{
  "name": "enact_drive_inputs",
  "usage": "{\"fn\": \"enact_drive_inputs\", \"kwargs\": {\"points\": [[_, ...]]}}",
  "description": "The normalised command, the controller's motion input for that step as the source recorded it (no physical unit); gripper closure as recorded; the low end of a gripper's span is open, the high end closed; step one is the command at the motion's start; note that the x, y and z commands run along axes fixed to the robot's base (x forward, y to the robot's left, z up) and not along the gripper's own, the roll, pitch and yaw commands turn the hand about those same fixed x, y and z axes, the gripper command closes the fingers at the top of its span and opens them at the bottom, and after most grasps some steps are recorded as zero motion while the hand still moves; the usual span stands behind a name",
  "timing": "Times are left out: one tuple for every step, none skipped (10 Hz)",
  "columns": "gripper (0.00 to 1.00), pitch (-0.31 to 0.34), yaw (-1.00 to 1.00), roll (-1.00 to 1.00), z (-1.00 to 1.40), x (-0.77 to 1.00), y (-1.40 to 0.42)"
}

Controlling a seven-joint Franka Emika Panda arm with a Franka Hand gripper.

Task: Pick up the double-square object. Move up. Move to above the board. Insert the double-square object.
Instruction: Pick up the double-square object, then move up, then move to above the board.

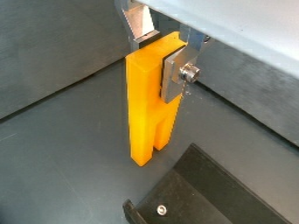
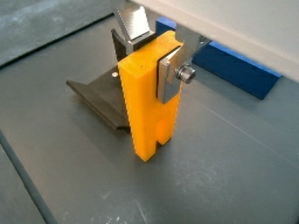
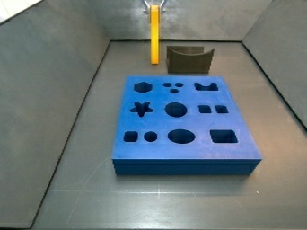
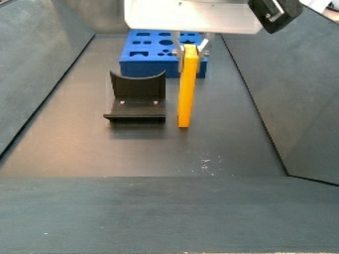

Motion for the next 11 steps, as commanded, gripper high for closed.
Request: {"fn": "enact_drive_inputs", "kwargs": {"points": [[1.0, 0.0, 0.0, 0.0, 0.0, 0.0, 0.0], [1.0, 0.0, 0.0, 0.0, 0.0, 0.0, 0.0], [1.0, 0.0, 0.0, 0.0, 0.83, 0.0, 0.0], [1.0, -0.017, -0.03, 0.01, 0.82, 0.04, 0.01], [1.0, -0.001, -0.03, 0.01, 0.74, 0.03, 0.01], [1.0, 0.031, -0.03, 0.02, 0.59, 0.01, 0.01], [1.0, 0.037, -0.02, 0.02, 0.5, 0.01, 0.01], [1.0, 0.058, -0.02, 0.03, 0.33, 0.01, 0.01], [1.0, 0.074, -0.02, 0.04, 0.2, 0.01, 0.01], [1.0, 0.459, -0.15, 0.19, 1.0, -0.38, 0.05], [1.0, 0.449, -0.14, 0.19, 1.0, -0.38, 0.05]]}}
